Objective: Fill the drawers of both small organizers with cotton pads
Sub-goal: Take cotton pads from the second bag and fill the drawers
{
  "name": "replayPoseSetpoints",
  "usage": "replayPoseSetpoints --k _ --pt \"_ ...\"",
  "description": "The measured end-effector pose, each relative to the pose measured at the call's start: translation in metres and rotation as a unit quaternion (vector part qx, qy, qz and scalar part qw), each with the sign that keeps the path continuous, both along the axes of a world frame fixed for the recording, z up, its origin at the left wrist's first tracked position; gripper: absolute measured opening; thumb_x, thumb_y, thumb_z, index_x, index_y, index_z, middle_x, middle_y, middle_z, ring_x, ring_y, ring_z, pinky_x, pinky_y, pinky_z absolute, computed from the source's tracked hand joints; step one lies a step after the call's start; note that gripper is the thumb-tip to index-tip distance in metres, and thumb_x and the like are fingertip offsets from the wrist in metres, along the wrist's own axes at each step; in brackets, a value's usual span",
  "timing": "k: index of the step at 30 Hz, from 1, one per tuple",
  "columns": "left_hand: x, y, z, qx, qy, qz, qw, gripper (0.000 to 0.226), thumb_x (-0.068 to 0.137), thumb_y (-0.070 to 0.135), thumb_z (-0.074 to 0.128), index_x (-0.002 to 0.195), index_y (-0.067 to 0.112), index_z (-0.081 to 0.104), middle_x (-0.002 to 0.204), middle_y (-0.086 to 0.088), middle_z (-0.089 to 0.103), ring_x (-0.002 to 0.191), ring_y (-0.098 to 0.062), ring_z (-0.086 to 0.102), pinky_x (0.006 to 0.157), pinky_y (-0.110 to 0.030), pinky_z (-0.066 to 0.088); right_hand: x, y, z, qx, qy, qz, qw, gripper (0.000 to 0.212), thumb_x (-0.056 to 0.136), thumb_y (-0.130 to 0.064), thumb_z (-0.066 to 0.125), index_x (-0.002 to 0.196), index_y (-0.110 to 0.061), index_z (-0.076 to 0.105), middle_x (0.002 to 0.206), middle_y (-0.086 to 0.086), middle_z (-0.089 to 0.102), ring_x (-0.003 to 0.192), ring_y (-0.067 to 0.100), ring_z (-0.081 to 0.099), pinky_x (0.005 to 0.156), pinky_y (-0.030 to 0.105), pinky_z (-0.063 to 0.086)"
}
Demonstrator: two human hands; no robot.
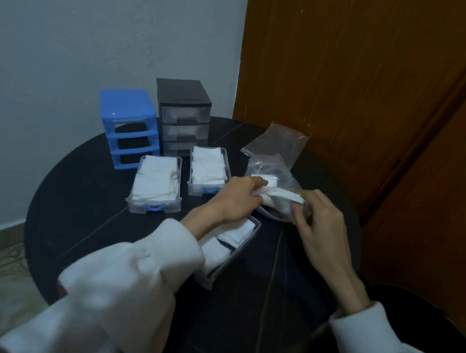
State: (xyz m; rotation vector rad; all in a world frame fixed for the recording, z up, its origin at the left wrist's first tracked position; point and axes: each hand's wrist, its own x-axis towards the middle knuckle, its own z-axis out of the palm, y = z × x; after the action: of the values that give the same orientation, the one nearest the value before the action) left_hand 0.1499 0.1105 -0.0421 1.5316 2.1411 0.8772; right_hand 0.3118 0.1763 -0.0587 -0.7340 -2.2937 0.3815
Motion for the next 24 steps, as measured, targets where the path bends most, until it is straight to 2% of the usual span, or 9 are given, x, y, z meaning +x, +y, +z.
replayPoseSetpoints --k 3,6,7,9,11,14,17,20,24 --pt "-0.001 -0.005 0.001 0.007 -0.023 -0.004 1.0 0.046 0.092 0.012 0.052 0.138 0.012 0.045 0.138 -0.008 0.051 0.124 -0.021 0.048 0.095 -0.019 0.032 0.002 -0.006 0.008 -0.011 0.066 0.017 0.998 0.012 0.09 -0.015 0.056 0.099 -0.021 0.054 0.092 -0.005 0.055 0.076 0.0 0.051 0.065 0.01 0.039" --pt "-0.005 -0.016 0.003 0.037 -0.078 -0.001 0.996 0.047 0.091 0.014 0.056 0.137 0.014 0.045 0.14 -0.004 0.049 0.127 -0.017 0.046 0.105 -0.024 0.034 0.0 -0.012 0.015 -0.045 0.135 0.027 0.989 0.016 0.087 -0.009 0.059 0.094 -0.023 0.053 0.087 -0.009 0.055 0.08 -0.001 0.054 0.066 0.011 0.044" --pt "-0.007 -0.021 0.003 0.058 -0.1 0.001 0.993 0.046 0.091 0.013 0.057 0.136 0.013 0.048 0.137 -0.003 0.051 0.124 -0.015 0.048 0.105 -0.025 0.037 -0.002 -0.015 0.017 -0.074 0.159 0.029 0.984 0.016 0.086 -0.008 0.06 0.093 -0.022 0.054 0.086 -0.01 0.056 0.08 0.0 0.056 0.066 0.014 0.047" --pt "-0.011 -0.037 0.004 0.103 -0.141 0.016 0.984 0.038 0.092 0.006 0.053 0.129 0.012 0.054 0.126 0.0 0.058 0.116 -0.009 0.053 0.096 -0.014 0.042 -0.007 -0.022 0.019 -0.15 0.19 0.034 0.97 0.019 0.085 -0.008 0.061 0.096 -0.022 0.054 0.088 -0.012 0.057 0.082 0.001 0.059 0.068 0.022 0.053" --pt "-0.017 -0.053 0.002 0.129 -0.166 0.039 0.977 0.033 0.093 0.0 0.048 0.122 0.011 0.058 0.118 0.001 0.062 0.109 -0.006 0.056 0.092 -0.01 0.042 -0.013 -0.029 0.018 -0.219 0.183 0.044 0.957 0.024 0.084 -0.007 0.062 0.094 -0.025 0.051 0.091 -0.01 0.056 0.086 -0.001 0.059 0.072 0.03 0.056" --pt "-0.024 -0.073 -0.009 0.138 -0.175 0.055 0.973 0.035 0.091 -0.006 0.044 0.115 0.012 0.062 0.114 0.0 0.065 0.109 -0.005 0.059 0.097 -0.016 0.042 -0.021 -0.037 0.015 -0.256 0.149 0.068 0.953 0.019 0.081 -0.004 0.063 0.087 -0.019 0.053 0.091 -0.008 0.056 0.083 0.005 0.056 0.076 0.034 0.05" --pt "-0.025 -0.083 -0.022 0.138 -0.205 0.063 0.967 0.037 0.091 -0.008 0.042 0.118 0.009 0.061 0.116 0.001 0.064 0.113 -0.007 0.057 0.093 -0.011 0.042 -0.029 -0.045 0.013 -0.267 0.137 0.085 0.95 0.016 0.081 0.001 0.062 0.083 -0.015 0.059 0.086 -0.01 0.058 0.081 -0.003 0.056 0.075 0.02 0.047" --pt "-0.022 -0.087 -0.03 0.146 -0.237 0.055 0.959 0.04 0.091 -0.011 0.04 0.123 0.006 0.057 0.12 -0.001 0.062 0.114 -0.008 0.056 0.09 -0.007 0.042 -0.036 -0.052 0.011 -0.276 0.128 0.081 0.949 0.018 0.081 0.001 0.063 0.079 -0.017 0.061 0.085 -0.005 0.062 0.071 -0.012 0.055 0.065 0.005 0.042" --pt "-0.024 -0.087 -0.035 0.151 -0.288 0.05 0.944 0.038 0.092 -0.012 0.04 0.121 0.007 0.057 0.119 -0.006 0.063 0.113 -0.012 0.058 0.101 -0.024 0.043 -0.041 -0.056 0.008 -0.238 0.091 0.056 0.965 0.01 0.08 -0.003 0.067 0.08 -0.012 0.064 0.077 -0.002 0.064 0.062 -0.006 0.056 0.058 0.004 0.041"
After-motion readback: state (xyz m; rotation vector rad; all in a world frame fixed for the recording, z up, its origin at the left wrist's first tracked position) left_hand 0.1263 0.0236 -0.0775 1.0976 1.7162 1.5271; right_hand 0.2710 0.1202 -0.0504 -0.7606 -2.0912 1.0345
